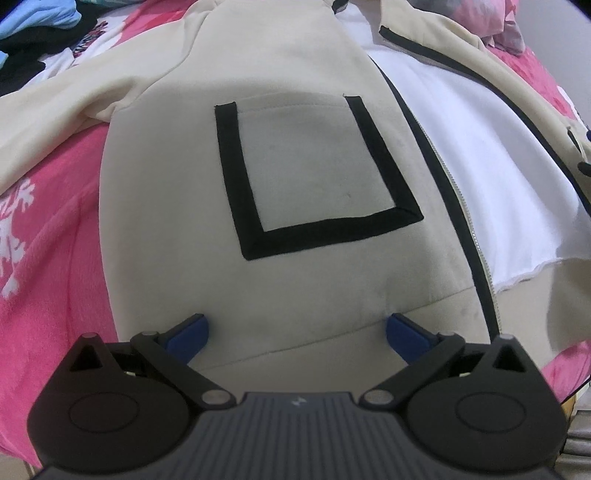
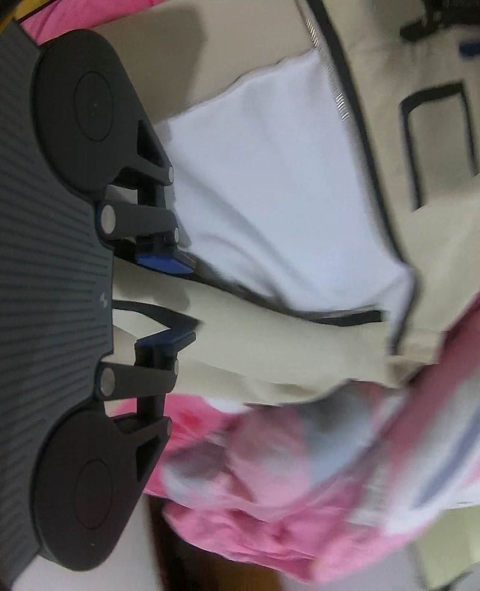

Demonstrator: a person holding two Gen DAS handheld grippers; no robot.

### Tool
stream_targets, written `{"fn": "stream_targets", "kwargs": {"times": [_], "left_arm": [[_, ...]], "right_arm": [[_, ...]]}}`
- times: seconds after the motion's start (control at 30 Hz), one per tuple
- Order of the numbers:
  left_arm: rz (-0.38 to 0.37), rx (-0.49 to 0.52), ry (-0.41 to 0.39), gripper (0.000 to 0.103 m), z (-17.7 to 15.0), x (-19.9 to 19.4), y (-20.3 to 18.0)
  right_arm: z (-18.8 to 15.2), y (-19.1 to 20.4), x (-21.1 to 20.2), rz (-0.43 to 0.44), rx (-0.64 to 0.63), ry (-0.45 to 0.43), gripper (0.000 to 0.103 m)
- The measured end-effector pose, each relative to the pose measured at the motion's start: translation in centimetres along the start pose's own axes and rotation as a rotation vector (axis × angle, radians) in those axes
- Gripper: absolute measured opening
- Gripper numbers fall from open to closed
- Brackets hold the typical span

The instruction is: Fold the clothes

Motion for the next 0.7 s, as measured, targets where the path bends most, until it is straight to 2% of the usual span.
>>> {"fn": "stream_targets", "kwargs": {"times": [0.07,0.13,0.23,0.33,0.4,0.47,0.5,0.57,0.63,0.7], "left_arm": [[0.006,0.003,-0.014,0.100,-0.1,-0.6,0.0],[0.017,0.010,-0.034,0.092,-0.3,-1.8,0.1],[0.060,0.006,-0.069,0.092,0.7,-3.8,0.3],[0.027,-0.028,-0.149,0.092,3.7,-5.4,-0.6],[-0.026,-0.055,-0.207,0.092,6.2,-5.7,-1.8],[-0.099,-0.087,-0.250,0.092,9.1,-4.9,-3.6],[-0.135,-0.102,-0.272,0.088,10.5,-4.5,-4.5],[-0.175,-0.140,-0.271,0.076,12.8,-2.9,-6.0],[-0.201,-0.196,-0.269,0.060,14.8,-0.8,-7.2],[-0.232,-0.261,-0.268,0.055,16.9,1.8,-7.9]], "right_arm": [[-0.5,0.7,0.5,0.036,-0.038,0.003,0.031],[-1.9,0.9,2.1,0.064,-0.039,0.047,0.031],[-3.3,-0.4,3.5,0.077,0.042,0.098,0.031],[-4.5,-2.1,4.5,0.080,0.146,0.144,0.031],[-4.9,-3.3,4.8,0.090,0.218,0.154,0.031],[-5.3,-4.7,5.1,0.112,0.356,0.159,0.024],[-5.6,-5.6,5.2,0.125,0.443,0.162,0.016],[-6.6,-7.7,5.5,0.172,0.682,0.158,0.013],[-8.2,-10.1,5.7,0.235,0.952,0.129,0.009],[-10.5,-11.1,5.7,0.277,1.162,0.105,0.008]]}}
Point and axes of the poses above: each gripper's, at about its wrist camera, not at the fingertips, and x roughly the way its jaws point, y to its left, z to its top, the point moved 4 cm from there along x, roughly the way its jaws point, and after that the axes turned 7 degrees about -y, right-handed, at the moved point
